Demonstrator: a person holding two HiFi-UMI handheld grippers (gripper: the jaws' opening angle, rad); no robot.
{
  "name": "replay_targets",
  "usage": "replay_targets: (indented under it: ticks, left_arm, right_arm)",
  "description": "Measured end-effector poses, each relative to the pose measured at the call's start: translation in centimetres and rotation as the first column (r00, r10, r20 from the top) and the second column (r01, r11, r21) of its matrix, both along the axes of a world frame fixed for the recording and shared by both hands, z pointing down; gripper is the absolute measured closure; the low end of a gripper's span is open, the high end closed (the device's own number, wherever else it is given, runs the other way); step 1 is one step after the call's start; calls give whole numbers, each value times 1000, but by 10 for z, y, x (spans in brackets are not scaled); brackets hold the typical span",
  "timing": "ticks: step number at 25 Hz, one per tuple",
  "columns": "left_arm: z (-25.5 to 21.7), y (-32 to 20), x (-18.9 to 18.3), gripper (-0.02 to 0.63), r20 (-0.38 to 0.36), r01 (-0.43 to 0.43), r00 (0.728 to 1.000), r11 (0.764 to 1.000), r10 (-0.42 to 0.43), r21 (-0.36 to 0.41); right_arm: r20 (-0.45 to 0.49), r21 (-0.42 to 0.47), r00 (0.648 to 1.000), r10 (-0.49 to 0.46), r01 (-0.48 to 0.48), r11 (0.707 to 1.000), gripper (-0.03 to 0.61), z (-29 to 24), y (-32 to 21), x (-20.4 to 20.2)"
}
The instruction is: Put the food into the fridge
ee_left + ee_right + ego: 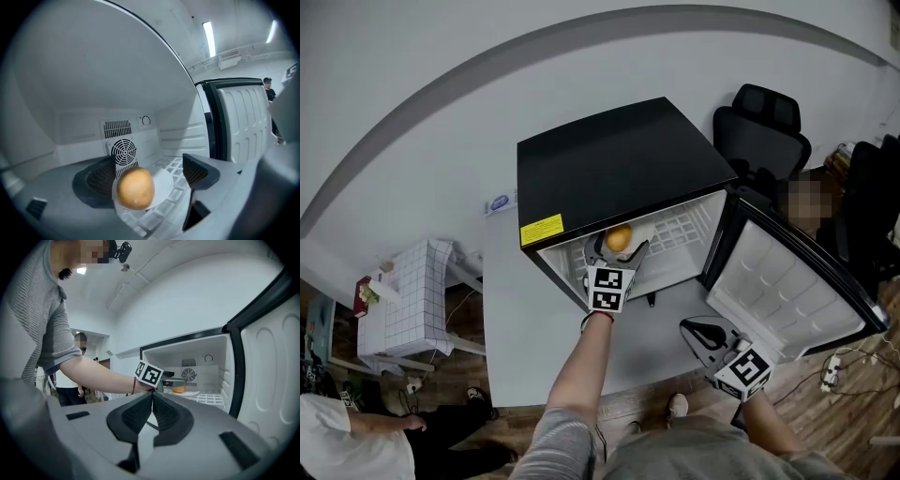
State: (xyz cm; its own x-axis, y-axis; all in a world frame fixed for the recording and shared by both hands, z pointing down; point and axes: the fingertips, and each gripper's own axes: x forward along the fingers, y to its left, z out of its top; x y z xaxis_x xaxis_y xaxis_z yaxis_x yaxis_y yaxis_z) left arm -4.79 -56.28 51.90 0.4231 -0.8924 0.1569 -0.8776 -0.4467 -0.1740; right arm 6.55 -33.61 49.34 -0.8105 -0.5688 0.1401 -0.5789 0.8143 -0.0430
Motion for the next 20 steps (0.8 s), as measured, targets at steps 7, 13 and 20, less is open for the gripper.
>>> replay_targets:
  ticks: [7, 13, 20]
  left_arm:
    - [-20, 32, -1, 179, -10, 0, 1000, 999, 0, 52]
    - [-35, 58, -8, 180, -82, 8, 997, 997, -2, 75]
    - [-44, 86, -1, 188, -88, -35, 995, 995, 43, 89]
  right_arm:
    - [31, 33, 999, -15, 14, 999, 565, -16, 9, -12]
    - [33, 46, 999, -13, 11, 999, 565, -18, 18, -18]
    - [23, 50, 1000, 9, -10, 999, 565, -25, 24, -23]
